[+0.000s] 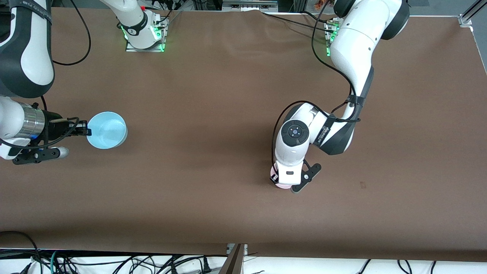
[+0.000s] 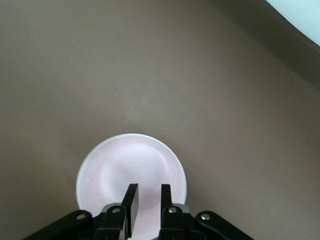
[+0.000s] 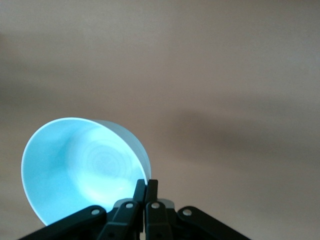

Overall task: Stack pink and blue bowls on white bowl
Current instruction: 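Raise the left gripper away while the right gripper carries the blue bowl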

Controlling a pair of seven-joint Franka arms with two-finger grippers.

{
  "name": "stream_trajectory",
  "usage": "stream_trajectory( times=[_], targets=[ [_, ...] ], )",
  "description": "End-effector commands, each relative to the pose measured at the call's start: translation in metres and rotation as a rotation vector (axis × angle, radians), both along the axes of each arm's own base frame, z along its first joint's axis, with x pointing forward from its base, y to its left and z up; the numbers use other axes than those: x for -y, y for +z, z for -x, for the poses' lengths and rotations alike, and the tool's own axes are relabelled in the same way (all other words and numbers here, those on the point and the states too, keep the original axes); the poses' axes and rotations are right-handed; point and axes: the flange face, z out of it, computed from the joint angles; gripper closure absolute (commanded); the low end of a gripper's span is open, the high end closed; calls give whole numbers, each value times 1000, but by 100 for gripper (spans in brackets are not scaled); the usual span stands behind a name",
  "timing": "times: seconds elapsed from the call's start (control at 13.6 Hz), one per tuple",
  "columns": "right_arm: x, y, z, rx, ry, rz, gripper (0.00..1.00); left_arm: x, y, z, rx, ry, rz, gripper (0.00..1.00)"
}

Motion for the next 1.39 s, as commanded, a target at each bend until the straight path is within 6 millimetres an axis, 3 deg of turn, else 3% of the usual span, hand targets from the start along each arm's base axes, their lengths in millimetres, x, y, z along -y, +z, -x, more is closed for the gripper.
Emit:
stream_trajectory(
  times=[0.0,0.22,0.29,0.51,0.59,0.81,1.03,1.17,1.32],
  targets=[
    [-12,6,2,-3,-17,-11,100,-20,52,-3,-53,-114,-61,75],
    [-25,-3,0,-20,-61,-79,100,-52,95,-9,-128,-199,-54,75],
    [-41,-13,-4,-27,-100,-105,100,-64,110,-8,-147,-235,-60,75],
    [-124,-47,-20,41,-187,-112,100,-115,153,-9,-206,-367,-58,75],
    [-155,-69,-26,52,-241,-117,100,-136,170,-9,-217,-406,-33,75],
    [-274,-138,-20,130,-348,-97,100,-192,211,-6,-244,-523,-19,75],
    [-347,-187,-13,184,-447,-102,100,-233,249,4,-243,-596,-12,73],
    [-386,-202,-7,182,-501,-105,100,-254,270,9,-223,-582,26,61],
    [-420,-206,6,203,-549,-130,100,-255,278,21,-228,-579,37,54]
  ],
)
